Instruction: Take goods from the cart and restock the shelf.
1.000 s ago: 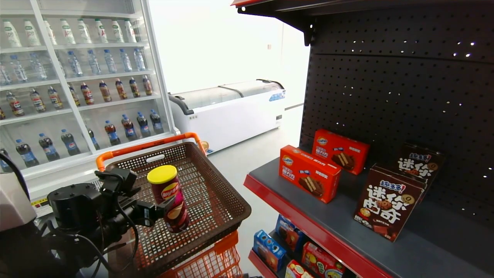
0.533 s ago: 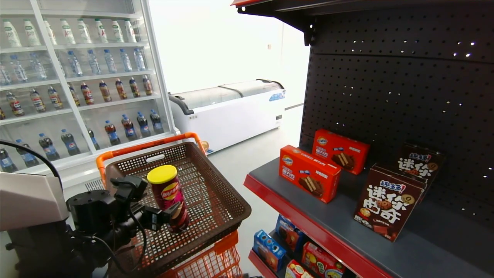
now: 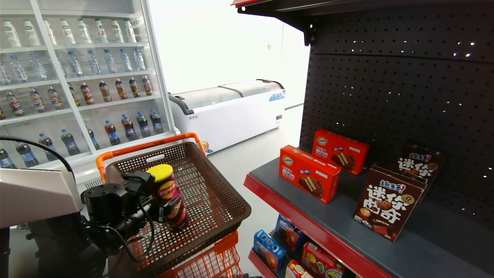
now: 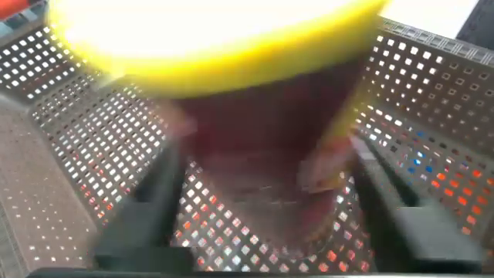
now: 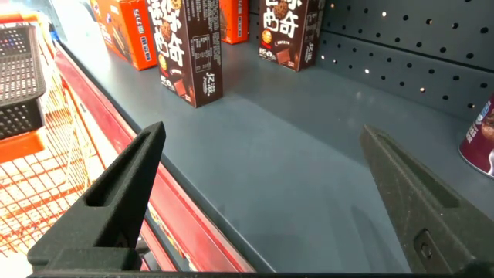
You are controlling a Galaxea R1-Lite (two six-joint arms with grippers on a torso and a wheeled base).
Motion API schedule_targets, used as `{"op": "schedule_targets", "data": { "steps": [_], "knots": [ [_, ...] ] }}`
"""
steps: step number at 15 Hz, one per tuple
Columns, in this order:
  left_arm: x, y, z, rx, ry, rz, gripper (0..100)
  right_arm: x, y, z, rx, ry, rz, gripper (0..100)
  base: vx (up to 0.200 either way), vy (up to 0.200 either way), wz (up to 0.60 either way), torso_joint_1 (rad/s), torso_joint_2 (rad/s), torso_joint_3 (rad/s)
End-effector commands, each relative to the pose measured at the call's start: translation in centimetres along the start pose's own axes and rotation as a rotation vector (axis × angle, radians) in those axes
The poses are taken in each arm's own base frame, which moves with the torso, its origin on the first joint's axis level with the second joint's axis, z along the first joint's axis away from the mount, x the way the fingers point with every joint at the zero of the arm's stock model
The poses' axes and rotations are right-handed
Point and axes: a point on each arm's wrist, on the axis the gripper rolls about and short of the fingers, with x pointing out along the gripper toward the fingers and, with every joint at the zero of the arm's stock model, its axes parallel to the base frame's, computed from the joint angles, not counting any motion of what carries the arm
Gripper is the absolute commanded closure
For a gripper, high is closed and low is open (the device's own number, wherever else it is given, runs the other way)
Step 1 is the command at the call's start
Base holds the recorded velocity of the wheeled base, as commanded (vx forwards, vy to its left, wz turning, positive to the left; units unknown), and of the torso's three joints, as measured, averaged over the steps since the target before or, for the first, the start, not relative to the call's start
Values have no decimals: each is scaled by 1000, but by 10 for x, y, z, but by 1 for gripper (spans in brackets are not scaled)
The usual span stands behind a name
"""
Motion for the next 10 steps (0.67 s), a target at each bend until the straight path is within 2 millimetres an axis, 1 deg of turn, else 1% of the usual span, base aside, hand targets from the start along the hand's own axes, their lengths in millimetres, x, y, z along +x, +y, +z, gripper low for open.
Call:
{"op": "schedule_targets", "data": {
  "steps": [1, 2, 3, 4, 5, 6, 9, 10],
  "knots": [
    [3, 1, 3, -2, 0, 2, 100, 0, 0, 0, 0, 0, 2, 0, 0, 0, 0, 0, 0, 0],
    [2, 2, 1, -5, 19, 1, 100, 0, 0, 0, 0, 0, 0, 0, 0, 0, 0, 0, 0, 0],
    [-1, 2, 7, -4, 12, 2, 100, 0, 0, 0, 0, 0, 2, 0, 0, 0, 0, 0, 0, 0],
    [-9, 2, 23, 4, -38, 6, 100, 0, 0, 0, 0, 0, 2, 0, 0, 0, 0, 0, 0, 0],
    [-15, 3, 33, 4, -70, 9, 100, 0, 0, 0, 0, 0, 0, 0, 0, 0, 0, 0, 0, 0],
    [-30, 1, 55, 6, -82, 10, 100, 0, 0, 0, 0, 0, 0, 0, 0, 0, 0, 0, 0, 0],
    [-74, -1, 90, 7, -40, 24, 100, 0, 0, 0, 0, 0, 2, 0, 0, 0, 0, 0, 0, 0],
    [-85, -1, 101, 5, -48, 13, 100, 0, 0, 0, 0, 0, 0, 0, 0, 0, 0, 0, 0, 0]
  ]
}}
